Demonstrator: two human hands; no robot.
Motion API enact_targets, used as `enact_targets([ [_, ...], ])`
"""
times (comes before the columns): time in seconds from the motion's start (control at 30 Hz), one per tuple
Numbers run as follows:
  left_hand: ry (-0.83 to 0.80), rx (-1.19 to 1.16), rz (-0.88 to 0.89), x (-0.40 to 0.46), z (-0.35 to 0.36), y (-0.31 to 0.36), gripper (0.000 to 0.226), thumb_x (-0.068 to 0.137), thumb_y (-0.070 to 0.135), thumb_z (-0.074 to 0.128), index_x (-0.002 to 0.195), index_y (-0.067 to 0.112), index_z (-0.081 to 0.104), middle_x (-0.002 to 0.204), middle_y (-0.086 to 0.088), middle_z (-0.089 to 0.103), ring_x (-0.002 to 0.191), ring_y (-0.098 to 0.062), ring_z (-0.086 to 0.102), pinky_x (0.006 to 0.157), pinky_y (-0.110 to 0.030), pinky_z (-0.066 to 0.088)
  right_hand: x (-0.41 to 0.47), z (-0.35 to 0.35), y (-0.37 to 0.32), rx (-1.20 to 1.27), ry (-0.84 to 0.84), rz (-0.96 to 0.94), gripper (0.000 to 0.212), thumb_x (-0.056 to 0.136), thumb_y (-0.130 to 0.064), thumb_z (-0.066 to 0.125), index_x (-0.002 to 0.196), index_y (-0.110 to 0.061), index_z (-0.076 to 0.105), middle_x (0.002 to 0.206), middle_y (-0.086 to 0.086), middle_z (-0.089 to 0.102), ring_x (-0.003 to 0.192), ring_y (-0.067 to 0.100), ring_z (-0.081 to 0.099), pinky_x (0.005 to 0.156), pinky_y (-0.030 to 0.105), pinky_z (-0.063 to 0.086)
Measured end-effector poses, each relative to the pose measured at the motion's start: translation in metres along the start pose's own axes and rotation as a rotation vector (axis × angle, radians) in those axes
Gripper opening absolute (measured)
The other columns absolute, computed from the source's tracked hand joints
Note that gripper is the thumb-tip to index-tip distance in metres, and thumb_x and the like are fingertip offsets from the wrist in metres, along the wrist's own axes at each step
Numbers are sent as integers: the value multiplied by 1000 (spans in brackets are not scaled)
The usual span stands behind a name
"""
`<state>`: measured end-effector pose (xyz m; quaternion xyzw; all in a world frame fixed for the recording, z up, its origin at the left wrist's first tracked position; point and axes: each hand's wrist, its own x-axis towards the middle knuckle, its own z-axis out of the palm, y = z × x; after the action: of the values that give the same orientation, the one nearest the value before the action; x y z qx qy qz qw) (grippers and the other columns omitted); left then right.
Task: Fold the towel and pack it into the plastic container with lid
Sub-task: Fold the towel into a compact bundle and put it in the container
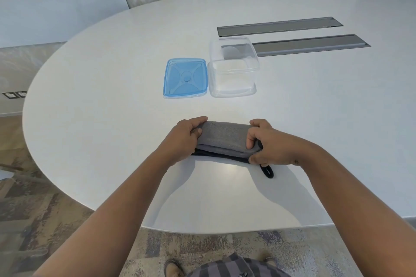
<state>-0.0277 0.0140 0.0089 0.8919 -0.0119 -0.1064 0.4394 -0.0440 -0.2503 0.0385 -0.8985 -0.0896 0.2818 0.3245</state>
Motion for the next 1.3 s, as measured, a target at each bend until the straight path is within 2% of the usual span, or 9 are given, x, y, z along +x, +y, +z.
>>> enact_targets([
  [0.17,88,536,70,-5,-2,-4,46,106,41,42,151,38,39,130,1,36,98,-24,55,85,-35,47,-1,-1,0,-163,-70,0,34,82,-57,76,96,-32,57,165,-20,-5,127,19,48,99,39,44],
  [0.23,173,696,134,-6,-7,1,45,102,42,52,145,32,46,140,-4,35,105,-29,53,87,-40,47,-2,-4,-6,-193,3,-3,36,86,-69,61,90,-33,62,167,-14,9,136,12,44,105,44,42],
  [0.33,247,770,349,-5,-12,16,39,94,26,65,133,21,61,138,-6,50,114,-34,52,93,-45,45,-3,-8,-21,-358,243,-15,47,97,-62,43,78,-24,63,119,-3,62,105,23,65,82,43,51],
  [0.4,195,729,457,-2,-11,27,35,93,13,62,128,16,66,130,-4,61,114,-33,54,96,-45,46,0,-7,-32,-485,442,-42,41,102,-52,40,82,-26,64,98,-3,61,86,26,64,72,39,51],
  [0.5,158,607,448,4,-3,43,31,97,11,54,124,15,68,122,-1,67,110,-28,59,92,-45,50,14,-7,-43,-550,611,-94,31,105,-34,38,108,-19,65,123,2,57,100,30,60,81,43,53],
  [0.73,5,618,434,16,24,29,29,96,25,37,101,16,64,101,-1,71,100,-29,62,92,-47,49,45,35,-33,-585,395,-77,43,104,-36,34,138,-12,46,150,10,43,140,33,37,109,47,34],
  [0.83,-2,692,414,18,31,6,48,102,34,29,143,28,53,148,7,56,142,-22,43,120,-42,27,46,59,-22,-603,425,-16,62,106,-44,19,160,-14,23,169,6,22,155,28,16,123,46,14],
  [0.9,21,731,400,15,33,0,55,104,41,22,156,31,38,162,8,39,153,-19,26,123,-38,14,45,65,-16,-621,472,-3,67,103,-49,10,162,-18,16,171,5,16,157,27,11,123,47,8],
  [1.3,38,537,238,11,25,-20,74,94,71,30,160,38,26,169,4,20,155,-22,11,127,-42,13,42,69,-4,-520,537,38,71,102,-58,17,163,-24,7,172,4,5,158,25,-3,122,57,2],
])
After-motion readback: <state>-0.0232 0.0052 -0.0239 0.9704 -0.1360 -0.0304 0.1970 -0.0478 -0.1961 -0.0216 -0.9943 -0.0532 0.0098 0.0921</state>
